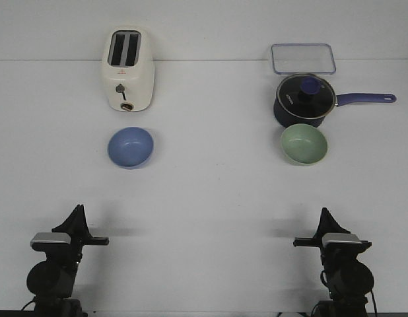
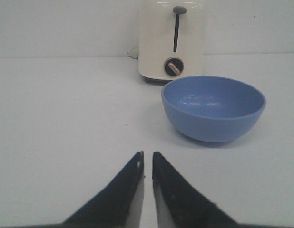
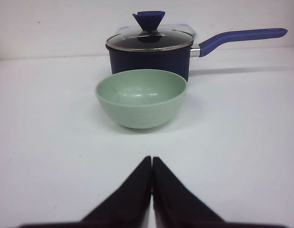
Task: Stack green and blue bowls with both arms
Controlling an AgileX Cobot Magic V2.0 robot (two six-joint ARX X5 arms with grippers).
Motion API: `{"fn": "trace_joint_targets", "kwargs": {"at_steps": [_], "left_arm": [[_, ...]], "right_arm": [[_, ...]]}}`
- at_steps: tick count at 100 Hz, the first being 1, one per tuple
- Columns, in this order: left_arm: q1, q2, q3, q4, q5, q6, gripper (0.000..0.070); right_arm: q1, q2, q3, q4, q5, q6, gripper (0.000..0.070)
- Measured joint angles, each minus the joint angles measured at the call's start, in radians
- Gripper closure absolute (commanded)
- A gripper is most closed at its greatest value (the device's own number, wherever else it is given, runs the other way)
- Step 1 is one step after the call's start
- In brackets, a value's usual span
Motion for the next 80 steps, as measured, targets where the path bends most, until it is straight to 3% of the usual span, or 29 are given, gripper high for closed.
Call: {"fn": "trace_joint_targets", "kwargs": {"at_steps": [37,69,80], "left_arm": [[0.0,0.0,0.0,0.0,0.0,0.0,0.0685],[0.0,0.0,0.0,0.0,0.0,0.0,0.0685],[0.0,0.0,0.0,0.0,0.0,0.0,0.0685]], "right_arm": [[0.0,0.0,0.0,0.0,-0.018,0.019,0.0696],[0.0,0.0,0.001,-0.003,-0.067,0.264,0.0699],[0.0,0.008,0.066,-0.098,-0.057,0.337,0.07]]}}
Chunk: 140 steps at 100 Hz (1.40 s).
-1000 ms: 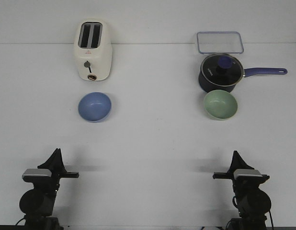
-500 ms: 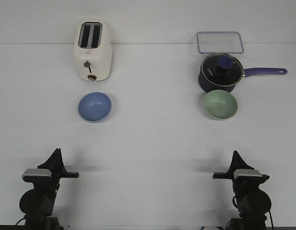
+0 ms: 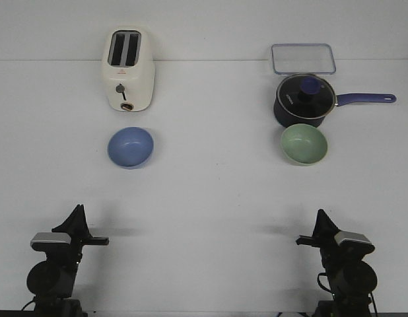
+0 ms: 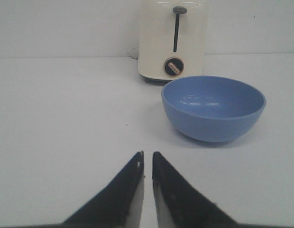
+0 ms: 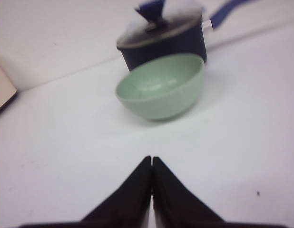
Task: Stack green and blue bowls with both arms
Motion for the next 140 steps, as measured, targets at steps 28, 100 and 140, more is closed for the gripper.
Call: {"fn": "trace_joint_targets", "kwargs": {"at_steps": [28,100,140], "left_arm": [[0.0,0.0,0.0,0.0,0.0,0.0,0.0685],[0.0,0.0,0.0,0.0,0.0,0.0,0.0685],[0.0,0.0,0.0,0.0,0.0,0.0,0.0685]], "right_arm": [[0.0,0.319,0.511,-0.194,0.066,-0.057,0.0321],[-0.081,1.638,1.288,-0.501,0.131,-0.233,0.0279],[-0.118,1.827,1.318,-0.436,0.064,-0.234,0.0564]]}}
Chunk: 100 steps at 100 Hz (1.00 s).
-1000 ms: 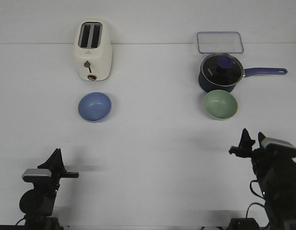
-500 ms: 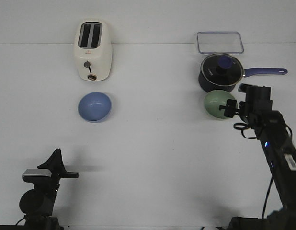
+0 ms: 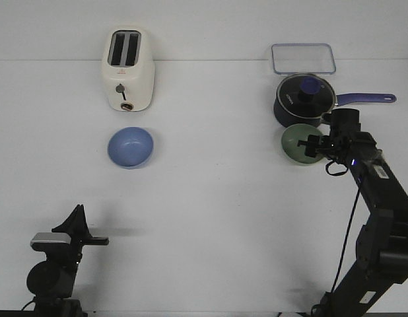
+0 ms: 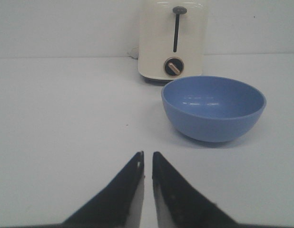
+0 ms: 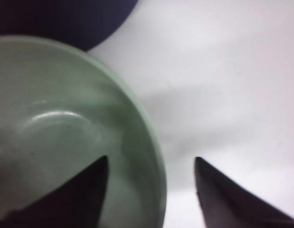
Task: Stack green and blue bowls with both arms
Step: 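Reach the right gripper forward and grasp the pale green bowl rim, then carry the green bowl with the right gripper toward the table center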
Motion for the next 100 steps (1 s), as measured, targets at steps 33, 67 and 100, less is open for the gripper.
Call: {"fn": "trace_joint_targets", "kwargs": {"at_steps": [33,67,100], "left_arm": [[0.0,0.0,0.0,0.0,0.0,0.0,0.0685],[0.0,0.0,0.0,0.0,0.0,0.0,0.0685],[0.0,0.0,0.0,0.0,0.0,0.0,0.0685]], "right_arm": [[-0.003,-0.003,0.015,0.001,-0.044,0.03,0.07],[0.019,-0.227,0.011,-0.139,-0.216,0.037,0.07],[0.31,-0.526,-0.127,-0.189,-0.272,0.04,0.07]]}}
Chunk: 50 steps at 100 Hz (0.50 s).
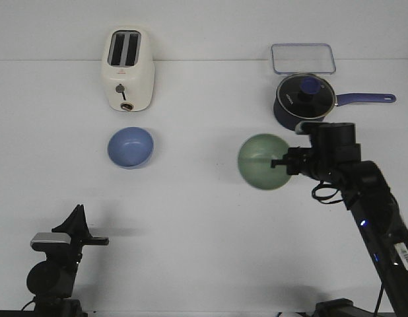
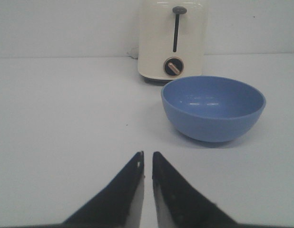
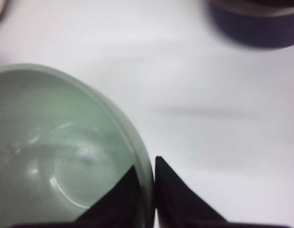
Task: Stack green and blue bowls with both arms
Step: 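Carry the green bowl with the right gripper toward the table center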
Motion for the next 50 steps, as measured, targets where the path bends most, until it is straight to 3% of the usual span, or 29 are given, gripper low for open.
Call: {"fn": "trace_joint_targets", "kwargs": {"at_steps": [27,50], "left_arm": [[0.0,0.0,0.0,0.0,0.0,0.0,0.0685],[0.0,0.0,0.0,0.0,0.0,0.0,0.0685]], "right_arm": [[0.299,0.01,-0.254,0.174,0.03,0.102,0.07],[0.39,0.068,-0.346,0.245,0.101,0.167,0.07]]}}
